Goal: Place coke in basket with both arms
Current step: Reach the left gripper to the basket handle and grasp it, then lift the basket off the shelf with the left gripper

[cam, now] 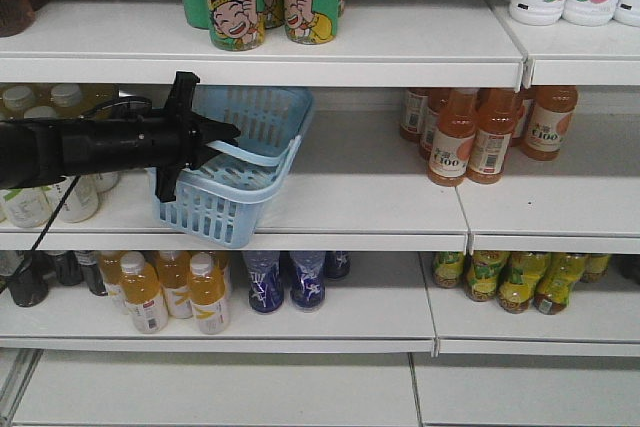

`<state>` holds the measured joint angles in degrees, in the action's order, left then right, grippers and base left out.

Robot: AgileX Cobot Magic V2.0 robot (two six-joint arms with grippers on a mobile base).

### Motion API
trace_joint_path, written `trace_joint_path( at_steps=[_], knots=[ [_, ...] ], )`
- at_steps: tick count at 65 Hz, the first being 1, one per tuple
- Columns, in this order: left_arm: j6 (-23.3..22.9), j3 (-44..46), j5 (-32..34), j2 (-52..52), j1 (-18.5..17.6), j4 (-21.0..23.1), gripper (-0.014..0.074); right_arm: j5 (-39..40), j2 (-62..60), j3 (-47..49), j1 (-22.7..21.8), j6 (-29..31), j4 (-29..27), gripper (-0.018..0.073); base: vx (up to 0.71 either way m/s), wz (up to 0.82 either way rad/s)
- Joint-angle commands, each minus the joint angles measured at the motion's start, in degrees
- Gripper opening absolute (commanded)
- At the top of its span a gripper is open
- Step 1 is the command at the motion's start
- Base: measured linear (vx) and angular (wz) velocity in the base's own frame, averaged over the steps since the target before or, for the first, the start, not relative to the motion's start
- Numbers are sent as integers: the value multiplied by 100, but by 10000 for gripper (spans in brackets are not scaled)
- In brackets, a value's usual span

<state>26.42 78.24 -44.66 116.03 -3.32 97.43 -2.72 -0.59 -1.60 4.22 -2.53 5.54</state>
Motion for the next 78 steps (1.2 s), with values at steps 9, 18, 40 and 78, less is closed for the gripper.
trace_joint_path(
  at_steps=[9, 18, 40, 78],
  knots=[
    [747, -463, -1349, -859, -14, 463, -8, 442, -104, -60, -23, 40, 23, -10, 0, 0],
    [1407, -1102, -2043, -1265, -20, 482, -8, 442, -104, -60, -23, 40, 23, -10, 0, 0],
    [2317, -2842, -2673, -2489, -87, 437, -8, 448, -104, -60, -23, 40, 23, -10, 0, 0],
    [2813, -4296, -2662, -2852, -535, -294, -8, 448, -104, -60, -23, 40, 23, -10, 0, 0]
  ],
)
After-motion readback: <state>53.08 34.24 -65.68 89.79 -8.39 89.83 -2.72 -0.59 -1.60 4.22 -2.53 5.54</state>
